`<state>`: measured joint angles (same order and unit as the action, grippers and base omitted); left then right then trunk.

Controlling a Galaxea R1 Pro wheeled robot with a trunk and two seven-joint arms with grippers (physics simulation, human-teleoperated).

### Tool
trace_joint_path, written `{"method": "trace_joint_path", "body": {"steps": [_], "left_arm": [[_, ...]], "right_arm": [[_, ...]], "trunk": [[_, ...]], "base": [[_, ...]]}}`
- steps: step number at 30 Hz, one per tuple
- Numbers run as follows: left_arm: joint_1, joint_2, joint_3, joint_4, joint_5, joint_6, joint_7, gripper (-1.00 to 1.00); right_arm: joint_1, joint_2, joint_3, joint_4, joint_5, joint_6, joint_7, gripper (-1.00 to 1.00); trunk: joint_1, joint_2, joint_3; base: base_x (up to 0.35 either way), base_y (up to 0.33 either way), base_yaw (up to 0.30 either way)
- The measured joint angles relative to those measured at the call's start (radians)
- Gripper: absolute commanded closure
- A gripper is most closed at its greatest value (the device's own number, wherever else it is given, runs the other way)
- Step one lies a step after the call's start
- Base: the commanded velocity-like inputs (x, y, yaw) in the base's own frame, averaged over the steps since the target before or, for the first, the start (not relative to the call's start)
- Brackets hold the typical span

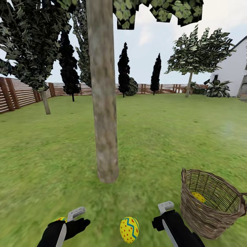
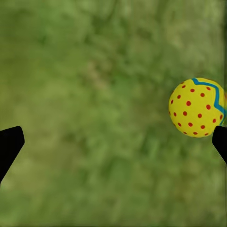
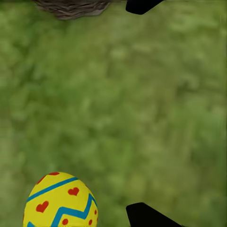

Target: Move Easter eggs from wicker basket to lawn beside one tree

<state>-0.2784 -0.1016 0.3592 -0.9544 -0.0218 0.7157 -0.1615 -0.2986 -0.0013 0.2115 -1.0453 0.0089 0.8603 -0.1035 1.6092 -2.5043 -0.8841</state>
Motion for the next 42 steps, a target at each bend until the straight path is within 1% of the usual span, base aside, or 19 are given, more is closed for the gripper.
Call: {"method": "trace_joint_path", "body": {"steps": [20,42], "left_arm": [[0.0,0.0,0.0,0.003,-0.001,0.0,0.0,-1.0],[0.0,-0.002,0.0,0.005,-0.001,0.0,0.002,-1.0]], "right_arm": [[0.0,0.0,0.002,0.002,0.001,0.0,0.0,-1.0],[0.0,0.0,0.002,0.002,0.001,0.0,0.0,-1.0]], "trunk": [[-0.009,0.005,0.077],[-0.093,0.159,0.146]], "base": [[0.0,0.0,0.0],[0.0,0.0,0.0]]}}
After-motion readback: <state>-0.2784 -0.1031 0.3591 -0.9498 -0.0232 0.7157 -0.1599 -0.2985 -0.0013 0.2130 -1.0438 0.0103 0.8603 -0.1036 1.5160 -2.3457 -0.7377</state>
